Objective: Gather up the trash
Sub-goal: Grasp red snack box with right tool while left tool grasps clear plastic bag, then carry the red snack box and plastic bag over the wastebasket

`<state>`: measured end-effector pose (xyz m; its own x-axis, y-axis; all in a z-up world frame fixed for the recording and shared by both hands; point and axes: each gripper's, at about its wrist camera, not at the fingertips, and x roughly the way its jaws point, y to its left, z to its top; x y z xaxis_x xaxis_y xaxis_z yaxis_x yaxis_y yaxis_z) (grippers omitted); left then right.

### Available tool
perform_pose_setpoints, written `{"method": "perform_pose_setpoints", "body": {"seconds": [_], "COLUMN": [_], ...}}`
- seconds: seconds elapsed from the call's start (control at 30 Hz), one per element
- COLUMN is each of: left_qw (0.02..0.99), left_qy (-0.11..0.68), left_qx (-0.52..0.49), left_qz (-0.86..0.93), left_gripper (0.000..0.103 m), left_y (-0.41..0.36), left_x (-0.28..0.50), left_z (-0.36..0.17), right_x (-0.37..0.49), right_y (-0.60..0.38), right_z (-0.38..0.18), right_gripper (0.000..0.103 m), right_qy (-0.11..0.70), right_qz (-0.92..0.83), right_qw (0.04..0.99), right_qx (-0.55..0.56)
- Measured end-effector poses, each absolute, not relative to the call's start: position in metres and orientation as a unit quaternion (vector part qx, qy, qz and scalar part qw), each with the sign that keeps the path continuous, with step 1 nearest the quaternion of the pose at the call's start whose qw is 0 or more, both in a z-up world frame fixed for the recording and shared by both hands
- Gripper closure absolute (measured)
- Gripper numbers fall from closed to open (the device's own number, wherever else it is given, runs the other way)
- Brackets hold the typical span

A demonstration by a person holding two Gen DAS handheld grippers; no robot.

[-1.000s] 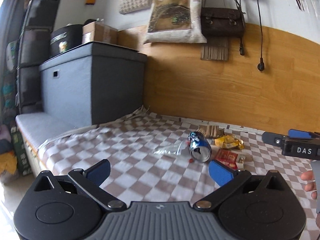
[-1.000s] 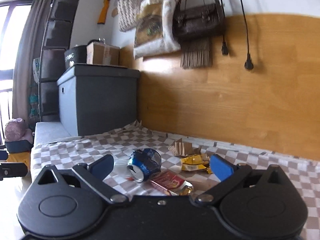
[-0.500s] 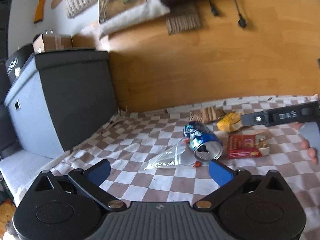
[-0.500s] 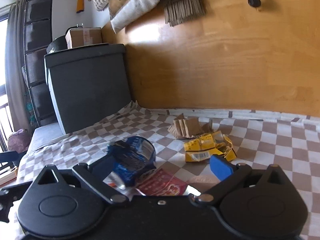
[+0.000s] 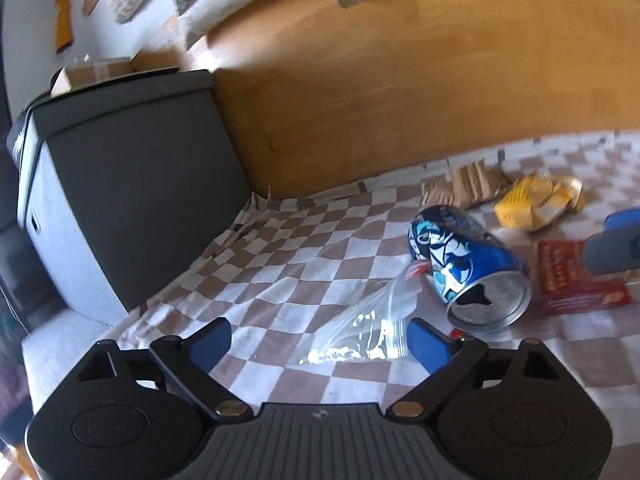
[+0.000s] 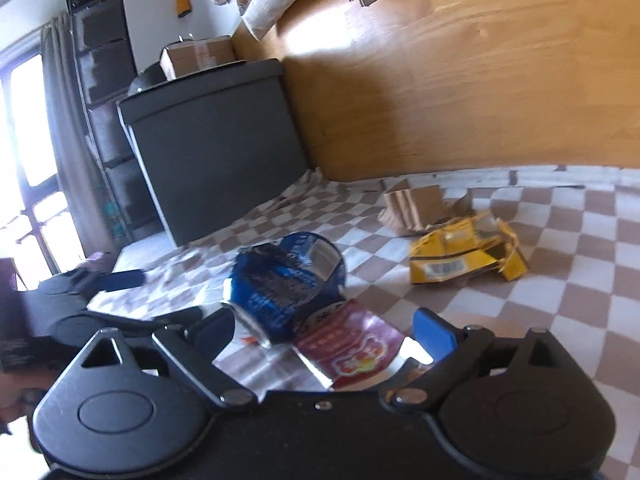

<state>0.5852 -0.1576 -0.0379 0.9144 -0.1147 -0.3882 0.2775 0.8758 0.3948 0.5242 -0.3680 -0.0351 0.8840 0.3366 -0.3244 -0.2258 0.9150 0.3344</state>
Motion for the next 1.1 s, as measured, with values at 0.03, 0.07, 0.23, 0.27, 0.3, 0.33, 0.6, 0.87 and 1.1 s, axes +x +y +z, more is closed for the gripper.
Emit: {"method": "perform_pose_setpoints", "body": {"seconds": [0.03, 0.07, 0.23, 0.27, 0.3, 0.33, 0.6, 0.87, 1.1], "left_qw": [0.949, 0.947, 0.934, 0.932, 0.929, 0.926, 0.915, 0.926, 0.943], "left_qy": [0.179, 0.18, 0.178, 0.181, 0.189, 0.197, 0.229, 0.241, 0.234], "left_qx": [0.238, 0.247, 0.297, 0.301, 0.305, 0.309, 0.323, 0.282, 0.231], "left_qz": [-0.101, -0.098, -0.088, -0.088, -0.09, -0.088, -0.079, -0.065, -0.059], "left_gripper": [0.012, 0.014, 0.023, 0.033, 0.039, 0.045, 0.069, 0.078, 0.082], "left_y": [-0.161, -0.165, -0.183, -0.186, -0.189, -0.192, -0.205, -0.188, -0.17], "left_x": [0.588, 0.59, 0.6, 0.603, 0.606, 0.609, 0.62, 0.607, 0.576], "left_z": [-0.039, -0.04, -0.044, -0.045, -0.046, -0.047, -0.052, -0.04, -0.027], "right_x": [0.523, 0.522, 0.518, 0.517, 0.516, 0.516, 0.523, 0.518, 0.509], "right_y": [-0.369, -0.369, -0.357, -0.353, -0.351, -0.348, -0.34, -0.344, -0.352], "right_z": [-0.035, -0.035, -0.034, -0.034, -0.034, -0.034, -0.043, -0.04, -0.036], "right_gripper": [0.006, 0.006, 0.011, 0.015, 0.018, 0.02, 0.051, 0.055, 0.056], "right_qy": [0.192, 0.198, 0.23, 0.234, 0.239, 0.244, 0.288, 0.27, 0.242], "right_qz": [0.151, 0.156, 0.176, 0.176, 0.173, 0.168, 0.131, 0.137, 0.126], "right_qw": [0.958, 0.957, 0.954, 0.954, 0.954, 0.955, 0.948, 0.953, 0.962], "right_qx": [0.148, 0.146, 0.082, 0.066, 0.05, 0.033, -0.029, -0.019, 0.007]}}
